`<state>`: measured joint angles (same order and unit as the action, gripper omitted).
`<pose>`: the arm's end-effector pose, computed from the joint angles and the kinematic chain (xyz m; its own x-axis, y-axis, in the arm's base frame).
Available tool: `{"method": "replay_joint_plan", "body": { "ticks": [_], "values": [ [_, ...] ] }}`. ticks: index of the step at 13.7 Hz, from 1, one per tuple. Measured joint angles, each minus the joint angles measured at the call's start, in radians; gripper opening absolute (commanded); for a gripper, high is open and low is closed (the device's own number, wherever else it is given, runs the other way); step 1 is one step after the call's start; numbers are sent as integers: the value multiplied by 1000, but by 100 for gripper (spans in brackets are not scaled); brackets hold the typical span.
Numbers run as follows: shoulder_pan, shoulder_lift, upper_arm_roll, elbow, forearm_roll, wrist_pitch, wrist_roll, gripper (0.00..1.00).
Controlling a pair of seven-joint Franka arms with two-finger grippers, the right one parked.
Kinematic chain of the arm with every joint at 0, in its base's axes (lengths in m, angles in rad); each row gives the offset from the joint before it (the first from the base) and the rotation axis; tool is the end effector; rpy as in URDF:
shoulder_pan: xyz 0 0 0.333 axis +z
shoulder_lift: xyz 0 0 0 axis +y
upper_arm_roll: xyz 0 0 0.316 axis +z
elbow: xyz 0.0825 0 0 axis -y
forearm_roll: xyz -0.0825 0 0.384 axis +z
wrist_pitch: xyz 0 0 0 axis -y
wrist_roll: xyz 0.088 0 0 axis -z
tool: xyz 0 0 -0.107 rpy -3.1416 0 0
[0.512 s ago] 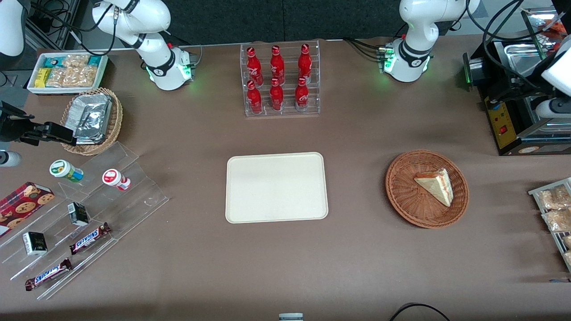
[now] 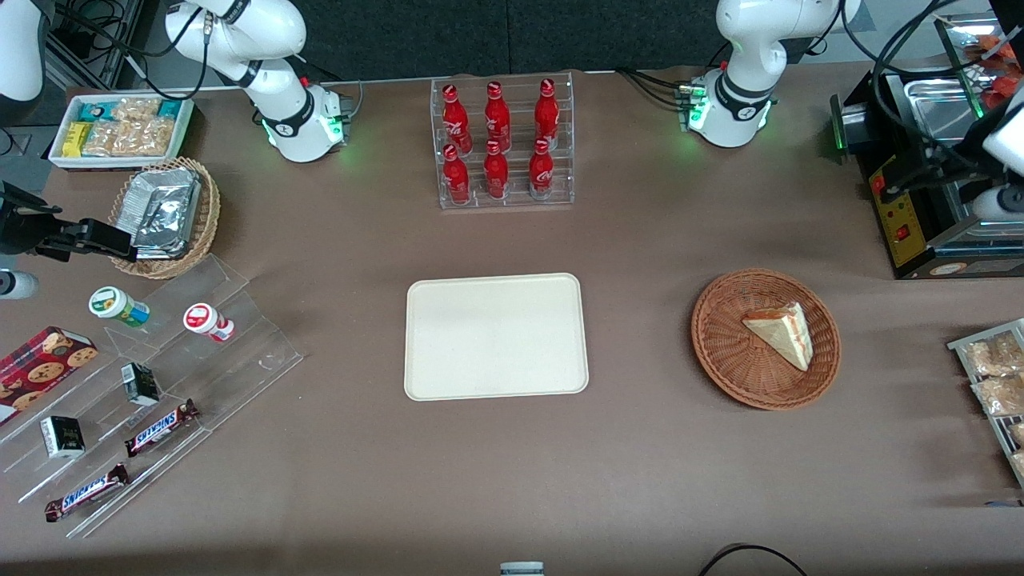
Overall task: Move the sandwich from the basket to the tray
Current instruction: 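Move the left gripper down over the wrapped sandwich in the wicker basket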
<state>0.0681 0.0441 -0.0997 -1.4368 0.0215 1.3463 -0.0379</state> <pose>0.5440 -0.0131 0.6440 0.9910 0.0109 -0.1332 0.0080 -0.9997 -0.0221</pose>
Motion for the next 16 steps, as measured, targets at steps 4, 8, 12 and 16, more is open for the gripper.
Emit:
{"method": "replay_joint_plan", "body": {
  "ticks": [4,8,12,16],
  "values": [
    [12,108,50,-75,0,146,-151,100],
    [19,127,54,-268,-1,434,-436,100],
    [13,138,51,-390,-1,599,-605,100],
    [13,163,50,-504,-2,757,-668,100]
  ]
}}
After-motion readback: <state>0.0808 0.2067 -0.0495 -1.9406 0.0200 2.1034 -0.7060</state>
